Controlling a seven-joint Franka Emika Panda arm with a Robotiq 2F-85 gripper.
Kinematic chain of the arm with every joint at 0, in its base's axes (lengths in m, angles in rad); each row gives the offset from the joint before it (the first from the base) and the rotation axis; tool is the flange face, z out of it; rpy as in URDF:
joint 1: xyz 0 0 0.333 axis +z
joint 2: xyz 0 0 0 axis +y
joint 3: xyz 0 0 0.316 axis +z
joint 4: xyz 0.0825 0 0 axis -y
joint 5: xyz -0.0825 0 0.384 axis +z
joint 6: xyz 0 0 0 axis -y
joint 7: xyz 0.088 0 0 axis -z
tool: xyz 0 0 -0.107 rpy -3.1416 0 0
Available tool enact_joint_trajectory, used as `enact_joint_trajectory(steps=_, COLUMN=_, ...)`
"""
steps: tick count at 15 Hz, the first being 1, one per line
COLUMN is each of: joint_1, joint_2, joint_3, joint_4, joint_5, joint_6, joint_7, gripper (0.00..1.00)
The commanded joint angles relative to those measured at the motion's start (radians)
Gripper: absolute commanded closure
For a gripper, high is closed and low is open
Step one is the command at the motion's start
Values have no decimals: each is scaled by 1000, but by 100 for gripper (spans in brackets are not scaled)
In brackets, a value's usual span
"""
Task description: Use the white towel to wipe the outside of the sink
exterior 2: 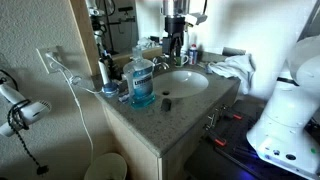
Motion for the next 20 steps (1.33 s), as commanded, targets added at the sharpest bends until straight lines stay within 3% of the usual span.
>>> enact_joint_trajectory(steps=1, joint_1=3, joint_2=0, joint_3=-3, joint_4=2, joint_5=-1, joint_6=-2, joint_7=1, gripper=0)
enact_joint_trajectory(steps=7, joint_1=-12, joint_2=-3, joint_3=1, joint_4=-1, joint_5=-19, joint_6=-6, joint_7=34, gripper=0)
enact_joint_trajectory(steps=9, joint_1=-65, joint_2=-18, joint_3=2, joint_4=-9, joint_5=-71, joint_6=-6, joint_7=143, gripper=0)
enact_joint_trajectory(steps=14, joint_1=-191, joint_2=-36, joint_3=-62, joint_4=-38, joint_5=-168, joint_6=4, joint_7=277, gripper=0)
enact_joint_trajectory(steps=20, joint_1=-358, joint_2=61, joint_3=-174, joint_4=-34, joint_5=-235, joint_6=111, joint_7=403, gripper=0)
